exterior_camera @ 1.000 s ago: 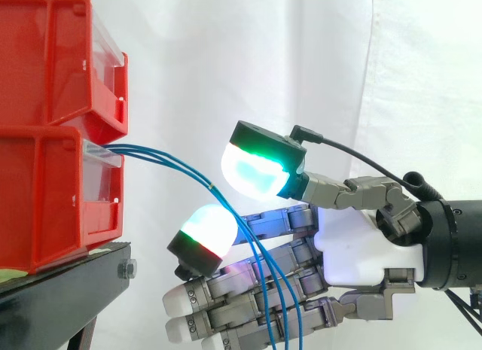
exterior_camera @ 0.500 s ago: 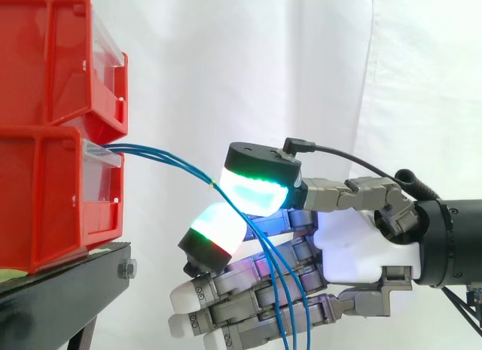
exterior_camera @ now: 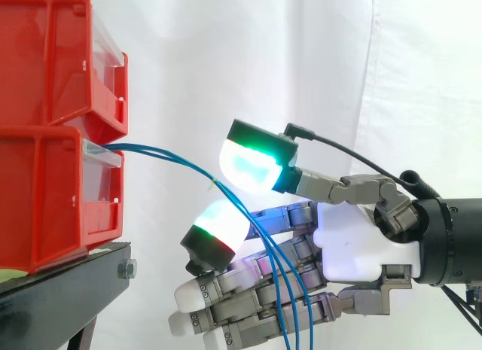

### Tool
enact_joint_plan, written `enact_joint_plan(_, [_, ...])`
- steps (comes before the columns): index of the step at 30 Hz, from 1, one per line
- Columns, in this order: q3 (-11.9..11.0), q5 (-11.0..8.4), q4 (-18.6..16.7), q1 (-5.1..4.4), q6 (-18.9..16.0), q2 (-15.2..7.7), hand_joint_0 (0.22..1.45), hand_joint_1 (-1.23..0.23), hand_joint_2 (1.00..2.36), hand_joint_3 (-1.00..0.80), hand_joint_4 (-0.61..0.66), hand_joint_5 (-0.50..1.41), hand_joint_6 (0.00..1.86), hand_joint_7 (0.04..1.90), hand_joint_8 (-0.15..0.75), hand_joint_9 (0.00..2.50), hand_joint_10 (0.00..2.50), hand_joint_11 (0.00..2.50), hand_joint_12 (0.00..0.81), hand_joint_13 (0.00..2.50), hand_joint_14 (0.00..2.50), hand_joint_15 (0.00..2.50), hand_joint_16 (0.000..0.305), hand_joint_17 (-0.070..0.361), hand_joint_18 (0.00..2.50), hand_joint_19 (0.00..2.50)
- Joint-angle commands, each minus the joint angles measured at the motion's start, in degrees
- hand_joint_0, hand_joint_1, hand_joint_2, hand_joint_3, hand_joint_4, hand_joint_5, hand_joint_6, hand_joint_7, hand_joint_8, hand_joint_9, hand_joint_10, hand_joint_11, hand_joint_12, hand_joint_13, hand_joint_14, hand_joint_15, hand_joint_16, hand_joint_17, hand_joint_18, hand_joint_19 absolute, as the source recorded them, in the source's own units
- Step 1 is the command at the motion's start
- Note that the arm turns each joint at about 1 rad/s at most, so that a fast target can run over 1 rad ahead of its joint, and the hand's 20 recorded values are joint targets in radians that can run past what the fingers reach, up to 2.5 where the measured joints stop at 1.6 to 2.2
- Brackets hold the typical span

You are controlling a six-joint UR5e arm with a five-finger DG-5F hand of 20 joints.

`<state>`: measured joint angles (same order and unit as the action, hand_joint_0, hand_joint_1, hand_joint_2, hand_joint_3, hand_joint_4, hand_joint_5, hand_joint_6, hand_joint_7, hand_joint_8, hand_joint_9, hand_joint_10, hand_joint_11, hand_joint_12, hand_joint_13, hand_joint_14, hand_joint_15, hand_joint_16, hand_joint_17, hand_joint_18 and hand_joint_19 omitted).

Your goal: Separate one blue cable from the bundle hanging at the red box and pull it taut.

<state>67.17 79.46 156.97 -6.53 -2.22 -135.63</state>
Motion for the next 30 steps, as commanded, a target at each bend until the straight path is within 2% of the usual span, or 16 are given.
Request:
enact_joint_plan(1, [-0.1,0.00,0.0,-0.06,0.0,0.0,0.60,-0.53,1.02,-0.17,0.23,-0.17,0.79,1.15,0.354,0.70,0.01,0.24,0.312,0.40,0.00,0.01,0.032,0.073,0.31,0.00])
enact_joint_plan(4, [-0.2,0.00,0.0,-0.06,0.1,0.0,0.59,-0.68,1.02,-0.04,0.23,-0.19,0.83,1.16,0.354,0.69,0.01,0.30,0.314,0.39,0.00,0.01,0.033,0.074,0.29,0.00])
enact_joint_plan(8, [-0.3,0.00,0.0,0.03,0.1,0.0,0.59,-0.70,1.02,-0.01,0.23,-0.20,0.84,1.13,0.365,0.70,0.01,0.32,0.329,0.40,0.00,0.00,0.036,0.080,0.31,0.00])
enact_joint_plan(15, [-0.3,-0.09,-0.2,0.03,0.5,0.0,0.62,-0.79,1.02,-0.10,0.22,-0.21,0.86,1.14,0.348,0.68,0.01,0.35,0.320,0.38,0.00,0.00,0.034,0.075,0.29,0.00])
enact_joint_plan(26, [-0.3,0.00,0.2,0.03,0.5,0.0,0.67,-0.83,1.01,-0.30,0.23,-0.21,0.88,1.12,0.337,0.66,0.01,0.34,0.325,0.37,0.00,0.00,0.034,0.076,0.28,0.00])
enact_joint_plan(30, [-1.3,0.17,1.7,0.29,0.9,0.2,0.68,-0.85,1.01,-0.34,0.22,-0.21,0.88,1.11,0.335,0.66,0.01,0.35,0.327,0.37,0.00,0.00,0.034,0.076,0.28,0.00])
